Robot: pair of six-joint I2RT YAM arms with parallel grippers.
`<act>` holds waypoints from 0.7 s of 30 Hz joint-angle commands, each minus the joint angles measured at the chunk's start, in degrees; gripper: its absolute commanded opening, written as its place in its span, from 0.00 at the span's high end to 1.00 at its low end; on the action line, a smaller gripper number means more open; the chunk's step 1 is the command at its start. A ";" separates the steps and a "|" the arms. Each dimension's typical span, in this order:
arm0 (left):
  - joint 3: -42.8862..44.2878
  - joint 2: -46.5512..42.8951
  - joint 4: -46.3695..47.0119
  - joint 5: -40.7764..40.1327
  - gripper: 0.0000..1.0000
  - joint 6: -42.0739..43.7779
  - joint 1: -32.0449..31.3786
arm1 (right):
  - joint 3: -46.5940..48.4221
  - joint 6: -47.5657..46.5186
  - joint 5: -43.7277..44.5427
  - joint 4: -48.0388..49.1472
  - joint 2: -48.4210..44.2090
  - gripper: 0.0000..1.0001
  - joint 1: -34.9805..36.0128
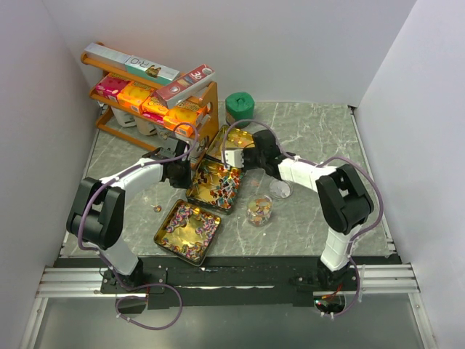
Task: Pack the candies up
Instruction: Scoop the fake candies from the storage box.
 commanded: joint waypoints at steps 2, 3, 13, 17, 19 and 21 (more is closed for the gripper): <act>2.31 -0.04 1.39 -2.29 0.99 -0.82 0.42 | 7.51 4.98 -7.84 -10.89 2.95 1.00 1.66; 2.31 -0.21 1.47 -2.21 0.99 -0.91 0.34 | 9.87 5.86 -8.37 -11.77 3.91 1.00 1.57; 2.66 0.23 1.74 -1.85 0.99 -1.00 0.25 | 27.37 13.07 -9.34 -25.21 16.13 1.00 1.92; 3.10 0.49 1.65 -1.68 0.99 -1.00 0.34 | 32.65 14.31 -9.96 -30.58 18.25 1.00 2.01; 3.18 0.40 1.56 -1.77 0.99 -0.82 0.34 | 31.96 13.87 -8.73 -30.15 17.99 1.00 2.10; 3.19 0.31 1.56 -1.85 0.99 -0.82 0.34 | 29.51 12.90 -6.81 -29.18 16.85 1.00 2.10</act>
